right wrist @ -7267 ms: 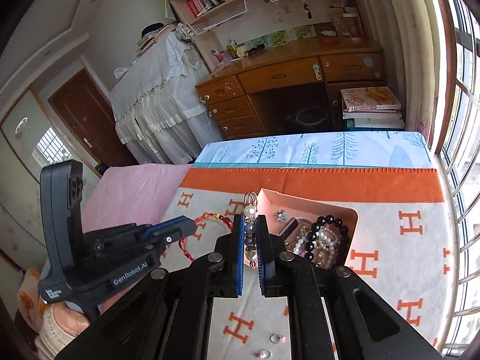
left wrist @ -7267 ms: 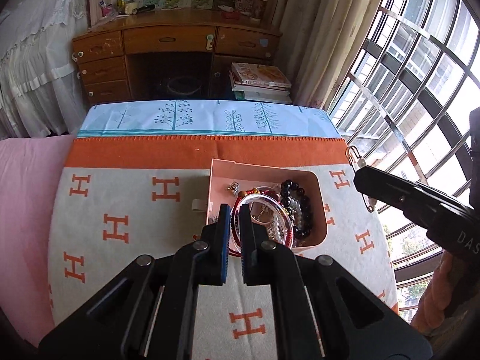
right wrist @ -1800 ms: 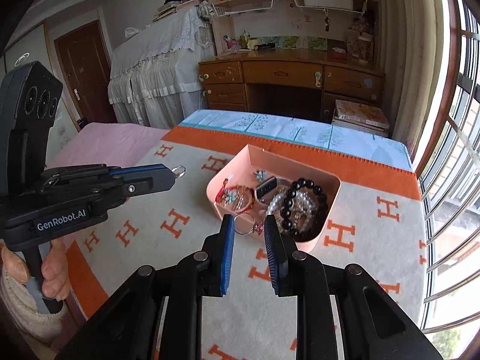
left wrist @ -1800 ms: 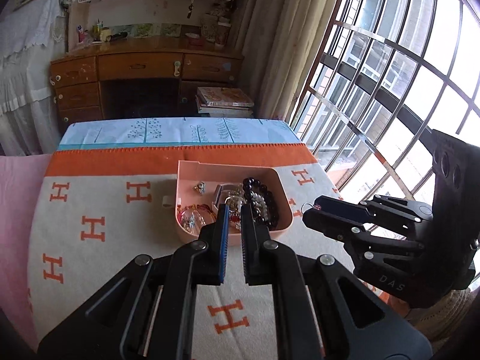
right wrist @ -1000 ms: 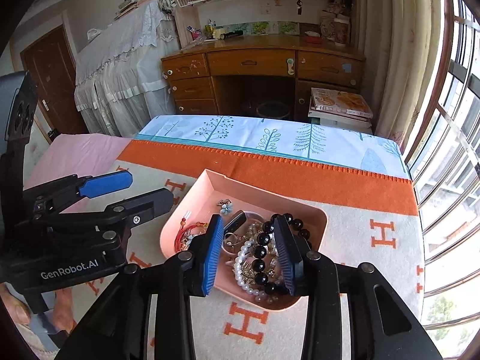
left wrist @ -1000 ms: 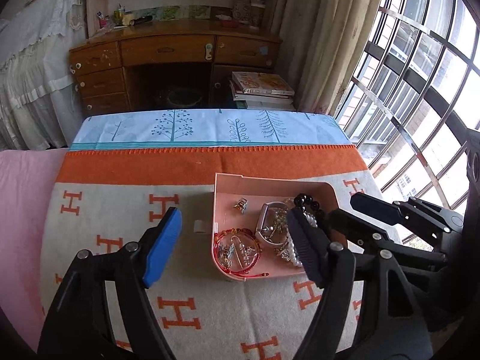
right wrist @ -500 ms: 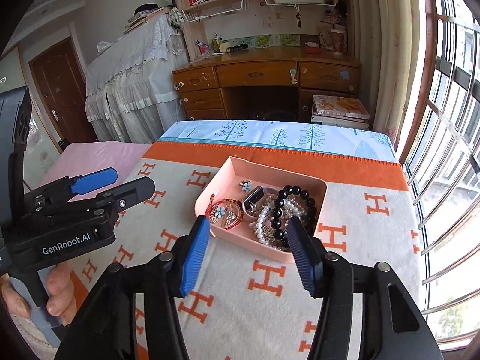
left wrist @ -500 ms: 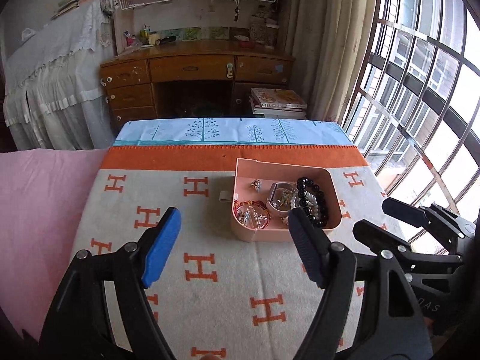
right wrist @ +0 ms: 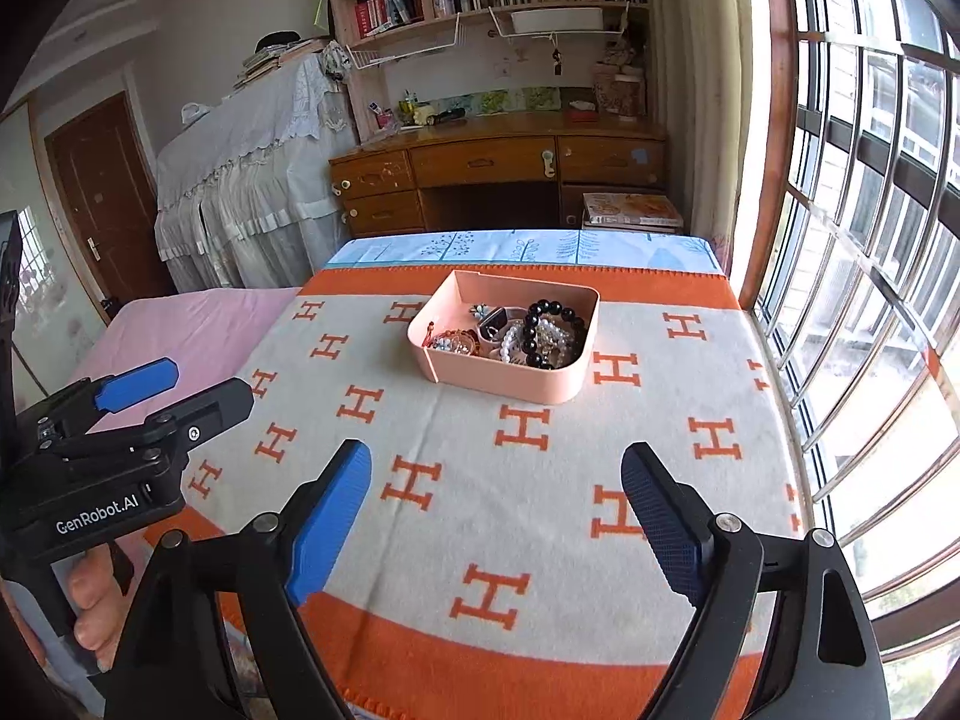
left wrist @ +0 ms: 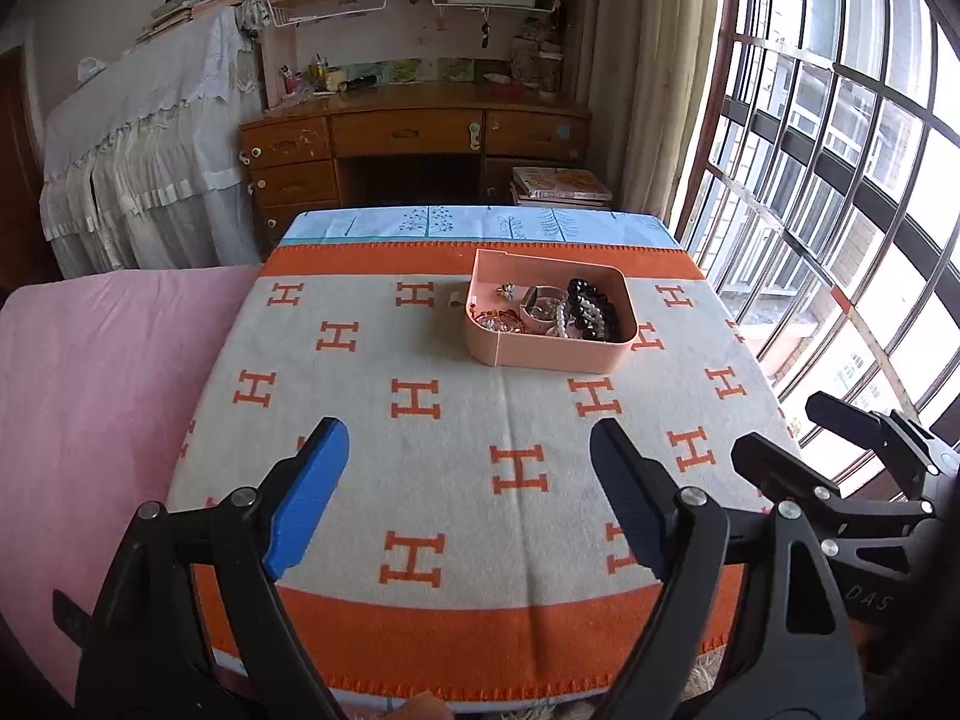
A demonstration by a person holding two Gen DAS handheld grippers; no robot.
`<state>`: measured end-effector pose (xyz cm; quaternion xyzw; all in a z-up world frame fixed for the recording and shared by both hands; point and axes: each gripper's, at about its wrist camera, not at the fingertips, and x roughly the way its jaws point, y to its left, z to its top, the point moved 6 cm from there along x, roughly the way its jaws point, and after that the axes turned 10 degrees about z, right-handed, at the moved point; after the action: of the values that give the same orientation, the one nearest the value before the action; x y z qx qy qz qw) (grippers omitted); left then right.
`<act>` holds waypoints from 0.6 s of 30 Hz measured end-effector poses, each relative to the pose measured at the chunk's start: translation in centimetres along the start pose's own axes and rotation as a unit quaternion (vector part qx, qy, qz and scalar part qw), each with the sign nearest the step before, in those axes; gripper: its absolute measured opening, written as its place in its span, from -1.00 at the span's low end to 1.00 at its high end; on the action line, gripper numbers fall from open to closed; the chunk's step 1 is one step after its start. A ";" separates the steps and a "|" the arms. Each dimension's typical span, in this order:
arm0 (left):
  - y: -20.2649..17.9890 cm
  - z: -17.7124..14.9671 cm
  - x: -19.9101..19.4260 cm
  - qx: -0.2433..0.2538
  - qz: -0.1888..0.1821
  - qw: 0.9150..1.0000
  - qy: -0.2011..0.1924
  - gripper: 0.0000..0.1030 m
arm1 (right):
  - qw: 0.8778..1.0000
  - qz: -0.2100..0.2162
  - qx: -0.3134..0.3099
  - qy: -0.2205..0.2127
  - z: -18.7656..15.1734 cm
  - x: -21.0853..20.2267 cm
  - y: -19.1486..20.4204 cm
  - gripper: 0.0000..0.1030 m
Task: Organize jewelry
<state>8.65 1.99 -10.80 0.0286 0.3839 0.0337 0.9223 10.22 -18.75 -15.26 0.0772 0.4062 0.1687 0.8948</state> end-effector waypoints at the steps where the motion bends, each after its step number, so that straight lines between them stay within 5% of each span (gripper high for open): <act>1: 0.0 -0.4 -0.7 -0.002 -0.002 1.000 0.001 0.58 | 1.000 0.004 0.006 -0.001 -0.4 -0.7 0.2 0.71; 9: -1.4 -1.4 -4.1 0.019 0.045 0.999 -0.009 0.58 | 0.999 0.001 0.026 -0.032 -2.2 -5.5 1.6 0.86; 18: -1.1 -2.1 -5.0 0.005 0.055 0.998 -0.007 0.58 | 0.998 -0.010 0.016 -0.053 -2.6 -8.5 2.9 0.87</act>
<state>3.65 0.56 -8.84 0.0545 0.3757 0.0820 0.9215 2.35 -19.16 -10.27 0.0963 0.3614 0.1487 0.9154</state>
